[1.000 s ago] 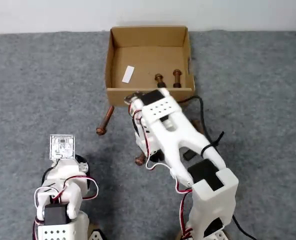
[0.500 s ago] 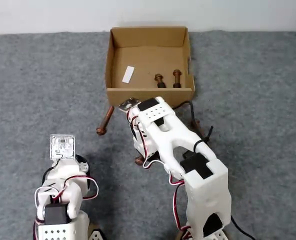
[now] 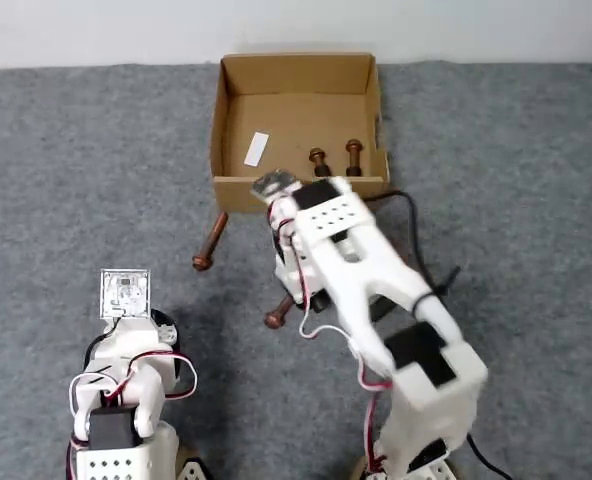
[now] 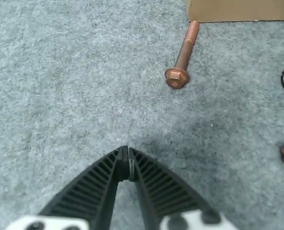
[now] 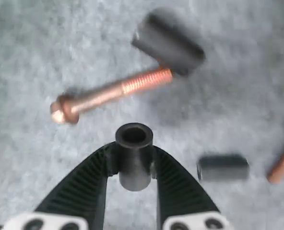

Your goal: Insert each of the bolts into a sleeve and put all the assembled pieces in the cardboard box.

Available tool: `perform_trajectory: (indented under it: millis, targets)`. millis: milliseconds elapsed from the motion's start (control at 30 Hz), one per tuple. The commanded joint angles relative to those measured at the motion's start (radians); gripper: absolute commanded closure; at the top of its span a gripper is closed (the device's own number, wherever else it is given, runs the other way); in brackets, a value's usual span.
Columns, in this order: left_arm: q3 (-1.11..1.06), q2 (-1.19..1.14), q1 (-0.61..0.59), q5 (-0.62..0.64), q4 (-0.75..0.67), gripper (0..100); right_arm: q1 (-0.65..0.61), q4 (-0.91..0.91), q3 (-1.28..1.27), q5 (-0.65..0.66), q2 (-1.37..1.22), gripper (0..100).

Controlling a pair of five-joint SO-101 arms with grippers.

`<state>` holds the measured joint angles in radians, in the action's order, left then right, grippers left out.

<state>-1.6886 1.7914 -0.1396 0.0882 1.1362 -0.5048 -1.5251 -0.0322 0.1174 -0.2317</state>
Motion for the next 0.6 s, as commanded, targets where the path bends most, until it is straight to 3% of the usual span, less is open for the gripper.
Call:
perform_trajectory:
  millis: [0,200,367,567]
  targets:
    - [0.004,0.005,0.000,-0.005,0.005,100,0.047,-0.113,0.011,-0.025,0.186,99.1]
    - [0.004,0.003,0.054,-0.005,0.023,100,0.114,-0.262,0.006,-0.190,0.381,99.1]
    - [0.004,0.009,0.049,-0.012,0.005,100,0.203,-0.269,0.003,-0.334,0.570,99.1]
    - [0.081,0.003,0.048,-0.081,-0.023,100,0.321,-0.269,-0.074,-0.353,0.816,99.1]
